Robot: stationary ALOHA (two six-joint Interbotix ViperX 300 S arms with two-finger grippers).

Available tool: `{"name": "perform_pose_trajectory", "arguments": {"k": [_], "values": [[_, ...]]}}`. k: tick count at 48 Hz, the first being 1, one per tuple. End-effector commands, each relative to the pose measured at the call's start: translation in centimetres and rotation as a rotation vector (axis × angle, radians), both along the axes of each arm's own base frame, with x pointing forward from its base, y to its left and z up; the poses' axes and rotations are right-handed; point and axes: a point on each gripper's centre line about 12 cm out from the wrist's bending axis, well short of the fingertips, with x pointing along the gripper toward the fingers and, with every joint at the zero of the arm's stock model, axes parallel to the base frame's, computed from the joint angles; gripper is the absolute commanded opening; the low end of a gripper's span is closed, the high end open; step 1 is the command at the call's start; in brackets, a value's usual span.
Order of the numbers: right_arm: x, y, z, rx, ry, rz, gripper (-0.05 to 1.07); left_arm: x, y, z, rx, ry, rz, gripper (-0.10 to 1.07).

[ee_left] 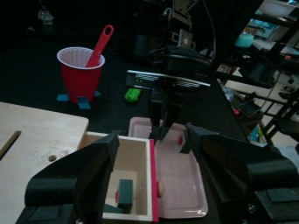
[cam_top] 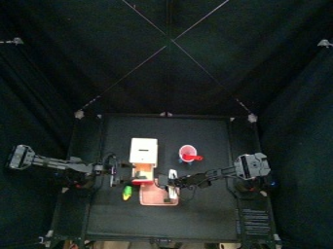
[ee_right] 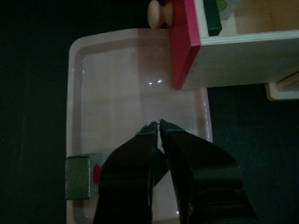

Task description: Grab sushi piece off plate

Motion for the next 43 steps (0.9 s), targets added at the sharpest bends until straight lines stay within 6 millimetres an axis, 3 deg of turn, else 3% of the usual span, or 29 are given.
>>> {"name": "perform_pose_trajectory", "arguments": {"k": [1, 9, 24, 35, 43], "values": [[0.2, -0.2, 2.5, 0.007, -0.062, -0.005, 0.53, 0.4, 0.0, 0.8, 0.001, -0.027, 0.0, 0.96], [0.7, -0.2, 3.7, 0.012, -0.093, -0.008, 0.53, 0.4, 0.0, 1.0, 0.004, -0.04, 0.002, 0.96], [2.0, -1.5, 8.1, 0.019, -0.206, -0.04, 0.53, 0.3, 0.1, 1.5, 0.024, -0.104, 0.003, 0.96], [1.1, -1.6, 6.8, 0.122, -0.107, -0.141, 0.58, 0.2, 0.0, 1.2, 0.028, -0.094, -0.002, 0.96], [-0.2, -1.3, 5.3, 0.226, -0.004, -0.229, 0.73, 0.2, 0.0, 1.2, 0.024, -0.094, 0.0, 0.96]]}}
